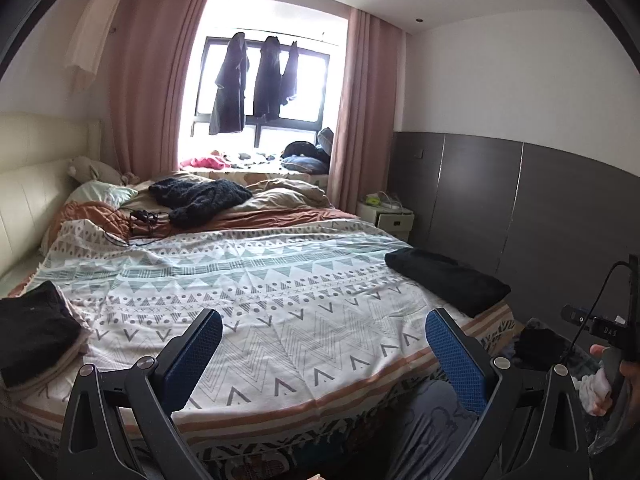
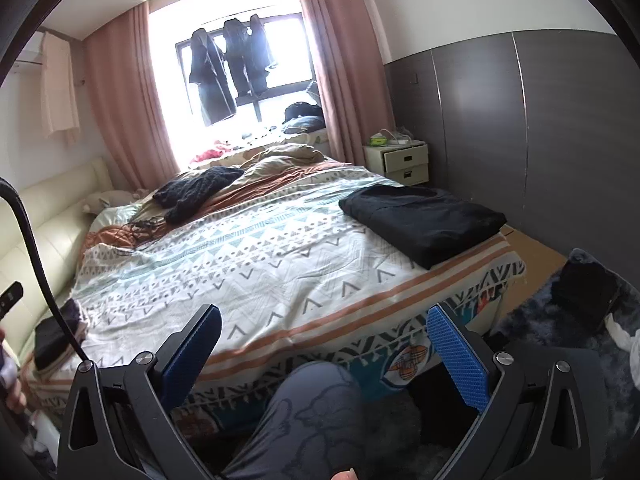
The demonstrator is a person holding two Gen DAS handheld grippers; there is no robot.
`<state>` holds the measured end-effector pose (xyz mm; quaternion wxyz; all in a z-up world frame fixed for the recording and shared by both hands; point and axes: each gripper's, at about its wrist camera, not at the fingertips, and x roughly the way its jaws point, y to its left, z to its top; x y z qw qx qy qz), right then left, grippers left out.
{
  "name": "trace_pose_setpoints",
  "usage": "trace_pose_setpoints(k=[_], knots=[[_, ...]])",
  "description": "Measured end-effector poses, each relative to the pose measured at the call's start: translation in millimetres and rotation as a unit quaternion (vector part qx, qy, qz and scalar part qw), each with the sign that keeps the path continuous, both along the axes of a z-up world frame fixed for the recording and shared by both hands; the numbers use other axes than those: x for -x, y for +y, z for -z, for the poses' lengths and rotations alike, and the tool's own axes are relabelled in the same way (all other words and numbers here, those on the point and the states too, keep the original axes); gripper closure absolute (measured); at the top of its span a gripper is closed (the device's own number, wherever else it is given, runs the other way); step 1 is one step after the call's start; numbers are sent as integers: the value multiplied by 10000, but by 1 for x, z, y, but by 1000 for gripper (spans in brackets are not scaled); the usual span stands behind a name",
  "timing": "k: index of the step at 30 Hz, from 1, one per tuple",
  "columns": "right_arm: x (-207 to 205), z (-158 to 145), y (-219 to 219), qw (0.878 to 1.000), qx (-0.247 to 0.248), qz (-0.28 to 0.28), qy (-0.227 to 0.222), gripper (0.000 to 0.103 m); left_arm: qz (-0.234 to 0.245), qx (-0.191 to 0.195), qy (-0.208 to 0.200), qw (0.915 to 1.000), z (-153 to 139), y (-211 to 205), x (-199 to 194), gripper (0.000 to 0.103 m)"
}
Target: Fold large clothes
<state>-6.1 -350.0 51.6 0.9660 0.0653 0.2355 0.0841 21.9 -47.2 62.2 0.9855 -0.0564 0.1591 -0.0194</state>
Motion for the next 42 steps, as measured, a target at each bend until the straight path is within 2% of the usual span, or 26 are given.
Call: trace_pose_setpoints(k=[5,14,24,42], knots=[[6,12,13,9999,27,-101,-21,0,-80,-171,6,9998,10,-7,11,1],[-1,34,31,9996,124,-214,127,0,-24,-150,51,9999,18,-8,10,1],[1,31,39,9992,294,-260,65,0,-80,35,121,9999,22,-2,10,1],[-5,36,42,9992,242,-210,228,0,-108,-3,109,9999,24,2,17,1]])
